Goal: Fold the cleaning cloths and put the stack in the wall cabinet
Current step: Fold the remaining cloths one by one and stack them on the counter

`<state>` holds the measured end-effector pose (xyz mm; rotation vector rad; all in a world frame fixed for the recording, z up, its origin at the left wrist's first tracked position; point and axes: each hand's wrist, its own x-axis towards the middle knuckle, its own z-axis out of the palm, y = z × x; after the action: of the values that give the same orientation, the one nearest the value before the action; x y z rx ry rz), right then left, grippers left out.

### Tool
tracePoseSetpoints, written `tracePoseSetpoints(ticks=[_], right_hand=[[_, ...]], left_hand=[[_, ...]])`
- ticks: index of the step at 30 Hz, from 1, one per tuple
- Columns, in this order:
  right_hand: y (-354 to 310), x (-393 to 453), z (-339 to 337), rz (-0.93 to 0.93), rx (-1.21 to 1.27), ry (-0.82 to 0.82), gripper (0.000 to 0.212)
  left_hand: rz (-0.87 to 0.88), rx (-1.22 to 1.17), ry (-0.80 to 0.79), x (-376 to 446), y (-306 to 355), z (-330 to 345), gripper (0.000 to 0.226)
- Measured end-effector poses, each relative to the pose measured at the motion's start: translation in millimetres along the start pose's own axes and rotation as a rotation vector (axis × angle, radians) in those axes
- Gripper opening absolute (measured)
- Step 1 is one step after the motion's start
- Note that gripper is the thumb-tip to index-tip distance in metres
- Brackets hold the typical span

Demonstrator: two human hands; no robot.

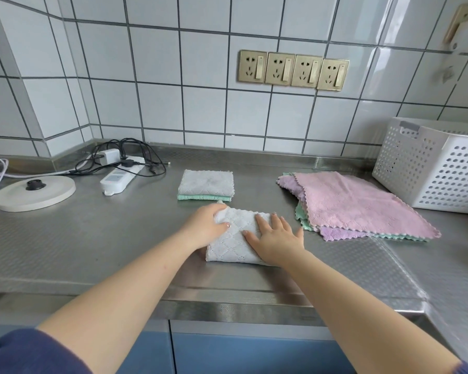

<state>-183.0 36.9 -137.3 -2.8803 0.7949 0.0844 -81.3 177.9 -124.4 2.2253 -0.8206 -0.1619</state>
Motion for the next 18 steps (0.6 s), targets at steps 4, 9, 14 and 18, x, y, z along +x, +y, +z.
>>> tracePoseSetpoints(ticks=[4,9,14,18], right_hand=[[-0.4,-1.8,-0.3,0.001,-0.002,0.012,0.069],[-0.9,-1.7,-0.8,0.007,-0.021,0.011,0.069],[-1.7,-1.3,0.6,0.021,-0.016,0.039,0.071],[4.9,-0.2,-3.8,-0.074,0.283,0.224,0.071]], left_hand=[[-0.095,-0.362,0.005,2.4,-2.1,-7.6,0.053],[-0.064,-0.284,-0.204,-5.3,-8.4,-12.1,0.053],[0.047,-0.114,-0.154,-15.6,-6.2,-15.0,0.046],[0.136,-0.213,-0.066,-18.5,2.4,-26.7,0.044]])
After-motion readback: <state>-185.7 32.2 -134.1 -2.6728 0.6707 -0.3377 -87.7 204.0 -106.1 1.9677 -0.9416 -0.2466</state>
